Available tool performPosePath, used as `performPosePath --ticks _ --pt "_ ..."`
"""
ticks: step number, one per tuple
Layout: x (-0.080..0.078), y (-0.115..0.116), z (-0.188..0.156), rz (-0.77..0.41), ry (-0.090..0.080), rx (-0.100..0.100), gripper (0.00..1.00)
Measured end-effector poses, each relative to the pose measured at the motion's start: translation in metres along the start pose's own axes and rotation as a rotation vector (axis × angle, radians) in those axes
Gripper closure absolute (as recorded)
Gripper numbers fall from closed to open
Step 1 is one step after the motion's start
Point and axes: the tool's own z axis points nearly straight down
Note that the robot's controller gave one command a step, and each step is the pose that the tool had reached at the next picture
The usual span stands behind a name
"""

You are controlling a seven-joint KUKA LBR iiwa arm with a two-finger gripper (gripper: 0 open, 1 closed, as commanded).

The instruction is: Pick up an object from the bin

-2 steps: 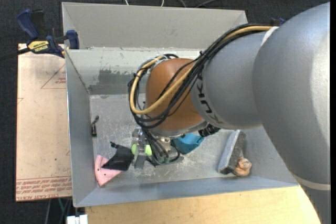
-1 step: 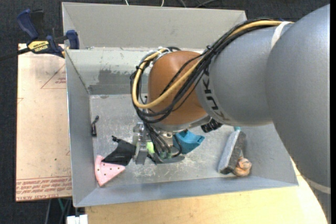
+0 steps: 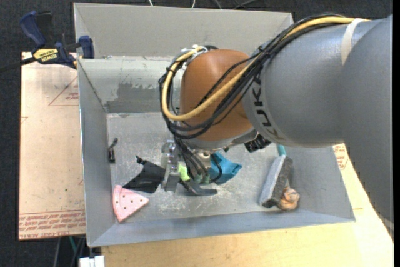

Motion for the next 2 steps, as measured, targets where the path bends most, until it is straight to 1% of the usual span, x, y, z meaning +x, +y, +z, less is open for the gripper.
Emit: performPosePath --ticks 1,2 --pt "-0.002 0.001 -0.027 0.000 -0.008 -0.004 1.00" --pt "-0.001 0.001 -0.039 0.000 -0.005 -0.003 1.00"
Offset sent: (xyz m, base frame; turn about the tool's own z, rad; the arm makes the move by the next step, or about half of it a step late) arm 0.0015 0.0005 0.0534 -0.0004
